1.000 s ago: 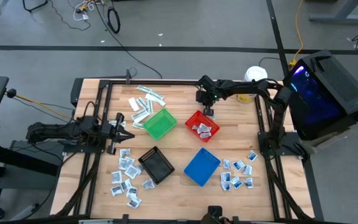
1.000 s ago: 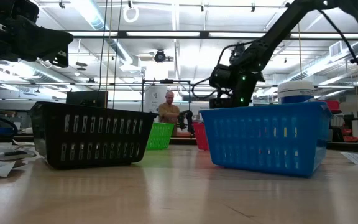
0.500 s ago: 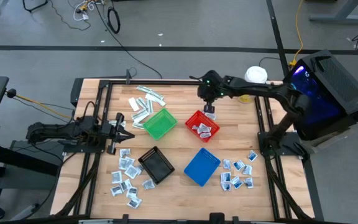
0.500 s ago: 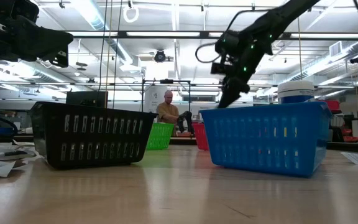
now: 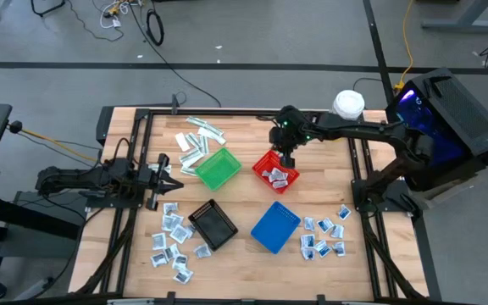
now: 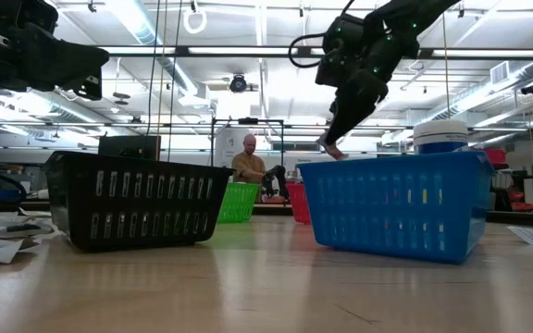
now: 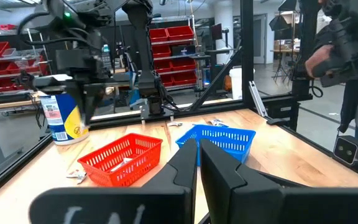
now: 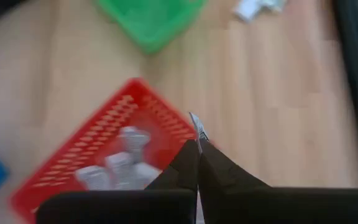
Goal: Pick & Place First Aid Supplies
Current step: Put the orange ointment pack into the red bin
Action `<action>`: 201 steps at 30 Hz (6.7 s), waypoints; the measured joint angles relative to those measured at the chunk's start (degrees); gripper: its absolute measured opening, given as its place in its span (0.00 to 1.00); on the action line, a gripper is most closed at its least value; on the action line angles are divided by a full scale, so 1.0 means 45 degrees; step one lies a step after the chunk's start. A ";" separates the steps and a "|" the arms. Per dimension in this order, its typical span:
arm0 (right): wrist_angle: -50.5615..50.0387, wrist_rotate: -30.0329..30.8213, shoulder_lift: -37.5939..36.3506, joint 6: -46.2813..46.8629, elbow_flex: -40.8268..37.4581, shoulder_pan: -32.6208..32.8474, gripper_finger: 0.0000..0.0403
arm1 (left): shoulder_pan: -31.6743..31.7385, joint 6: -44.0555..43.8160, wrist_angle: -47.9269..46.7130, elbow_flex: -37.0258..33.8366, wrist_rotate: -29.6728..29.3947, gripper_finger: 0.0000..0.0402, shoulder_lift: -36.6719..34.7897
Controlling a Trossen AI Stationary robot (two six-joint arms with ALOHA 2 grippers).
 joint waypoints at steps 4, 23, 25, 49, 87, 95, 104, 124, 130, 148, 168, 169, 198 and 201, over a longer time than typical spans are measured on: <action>-0.0145 -0.0192 -0.0004 0.0093 0.0000 0.0496 0.00 | 0.0002 0.0000 0.0000 0.0005 0.0000 0.06 0.0000; -0.0795 -0.0173 -0.0009 0.0544 0.0000 0.1892 0.04 | 0.0001 0.0000 0.0000 0.0000 0.0000 0.06 0.0000; -0.0795 -0.0163 -0.0009 0.0791 0.0000 0.1892 0.04 | 0.0000 0.0000 0.0000 0.0000 0.0000 0.06 0.0000; -0.1477 -0.0163 -0.0009 0.1088 0.0000 0.1902 0.38 | 0.0002 0.0000 -0.0001 0.0005 0.0001 0.06 0.0000; -0.3143 0.2811 -0.3347 0.1528 -0.0219 0.1016 0.48 | 0.0003 0.0002 -0.0005 0.0005 0.0005 0.06 0.0000; -0.2544 0.2837 -0.2532 -0.3423 -0.0204 -0.0685 0.48 | 0.0005 0.0000 -0.0005 0.0003 0.0000 0.06 -0.0002; -0.0505 0.2507 -0.0948 -0.6106 -0.0204 -0.2121 0.48 | 0.0005 0.0000 -0.0005 0.0000 0.0000 0.06 -0.0005; 0.2348 0.1172 0.1177 -0.4506 -0.0204 -0.3765 0.48 | 0.0002 0.0000 -0.0005 0.0005 0.0000 0.06 0.0000; 0.0682 -0.0364 0.1883 -0.5043 0.0328 -0.3941 0.48 | 0.0000 0.0000 -0.0005 0.0004 0.0000 0.06 0.0000; -0.0825 -0.0732 0.3541 -0.6109 0.1650 -0.3599 0.65 | 0.0004 0.0000 -0.0004 0.0005 0.0000 0.06 0.0000; -0.0661 -0.0828 0.3894 -0.9030 0.0874 -0.3295 0.69 | 0.0001 0.0000 0.0000 0.0001 0.0000 0.06 -0.0004; -0.0671 -0.0769 0.3967 -0.9038 0.0874 -0.3252 0.69 | 0.0000 0.0000 -0.0005 0.0000 0.0000 0.06 0.0000; -0.0641 0.0243 0.4804 -0.9823 0.0874 -0.2819 0.67 | 0.0004 0.0000 0.0000 0.0000 0.0000 0.06 -0.0004; -0.0557 0.0242 0.4852 -0.9821 0.0874 -0.2803 0.64 | 0.0002 0.0000 0.0000 0.0000 0.0000 0.06 -0.0003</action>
